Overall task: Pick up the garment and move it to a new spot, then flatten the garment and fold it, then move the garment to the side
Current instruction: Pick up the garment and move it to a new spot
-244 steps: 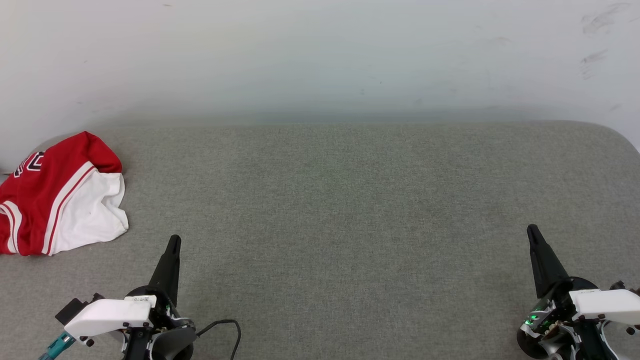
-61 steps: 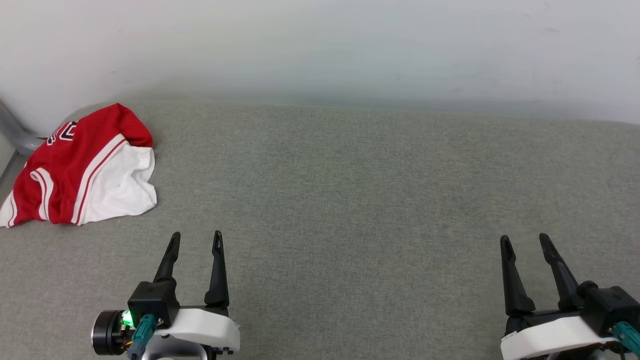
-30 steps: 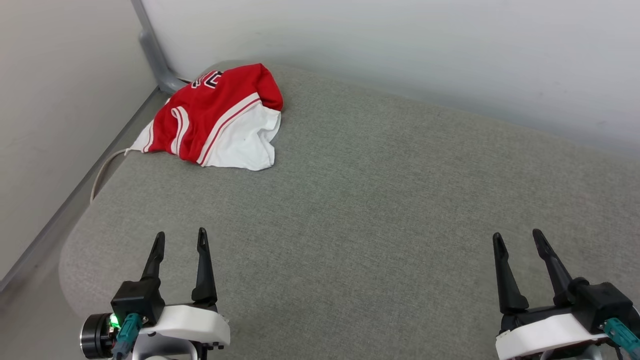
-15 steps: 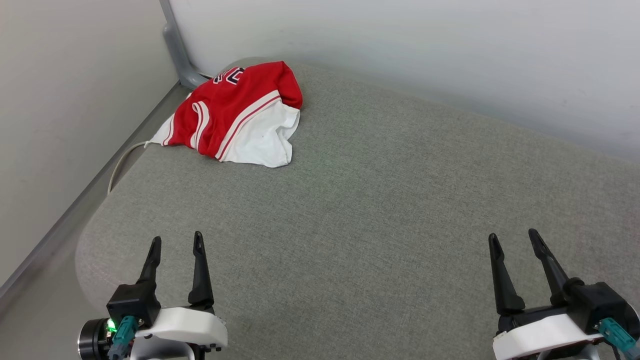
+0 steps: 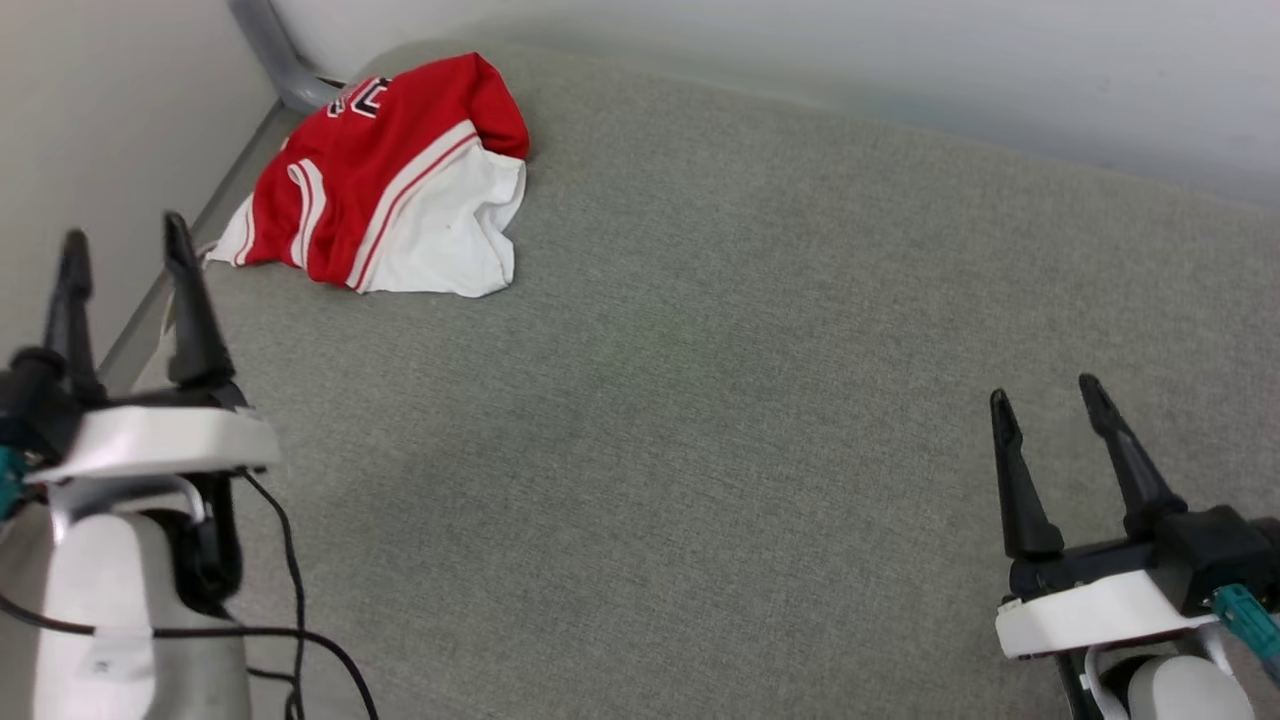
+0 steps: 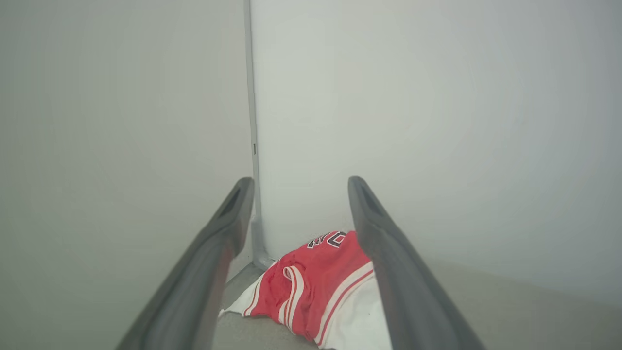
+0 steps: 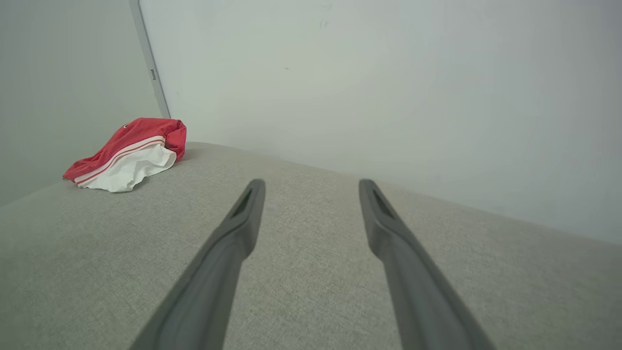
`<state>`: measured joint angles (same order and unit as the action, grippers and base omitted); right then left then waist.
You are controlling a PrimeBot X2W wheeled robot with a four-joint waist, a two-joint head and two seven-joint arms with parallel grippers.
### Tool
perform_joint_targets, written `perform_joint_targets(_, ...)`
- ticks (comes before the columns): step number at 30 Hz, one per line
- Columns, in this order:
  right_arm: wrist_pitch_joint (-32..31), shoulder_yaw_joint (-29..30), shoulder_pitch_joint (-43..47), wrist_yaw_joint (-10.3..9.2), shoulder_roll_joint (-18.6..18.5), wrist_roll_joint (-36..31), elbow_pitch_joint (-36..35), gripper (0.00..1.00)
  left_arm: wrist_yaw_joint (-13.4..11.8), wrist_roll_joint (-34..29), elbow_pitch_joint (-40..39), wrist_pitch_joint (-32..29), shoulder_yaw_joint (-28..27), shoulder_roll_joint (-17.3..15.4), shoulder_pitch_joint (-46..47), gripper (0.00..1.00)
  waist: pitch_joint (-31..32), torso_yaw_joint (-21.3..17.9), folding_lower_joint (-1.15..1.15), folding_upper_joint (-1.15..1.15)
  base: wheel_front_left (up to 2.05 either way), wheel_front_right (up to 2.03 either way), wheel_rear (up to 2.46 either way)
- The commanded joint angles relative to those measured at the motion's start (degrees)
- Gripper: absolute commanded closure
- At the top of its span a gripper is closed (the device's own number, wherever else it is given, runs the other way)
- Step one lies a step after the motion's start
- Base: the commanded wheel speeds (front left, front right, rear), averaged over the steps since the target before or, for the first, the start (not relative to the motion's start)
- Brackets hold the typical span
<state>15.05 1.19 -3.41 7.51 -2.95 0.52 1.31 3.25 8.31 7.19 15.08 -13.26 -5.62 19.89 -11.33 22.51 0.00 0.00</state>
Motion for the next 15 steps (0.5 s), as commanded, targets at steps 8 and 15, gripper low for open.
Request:
perform_joint_targets(8, 0.2, 0.0, -5.0, -0.04, 0.1, -3.9, -4.6, 0.0, 3.0, 1.7, 4.0, 0.1, -4.3, -4.3, 14.4, 0.0, -10.4, -3.7, 0.0, 0.0, 0.0, 0.0, 0.0)
perform_joint_targets(15, 0.2, 1.6, -7.2, -0.04, -0.5, -6.7, -9.4, 0.0, 4.1, 5.6, 13.2, 0.1, -3.3, -9.8, 25.7, 0.0, -17.0, -4.4, 0.0, 0.0, 0.0, 0.0, 0.0)
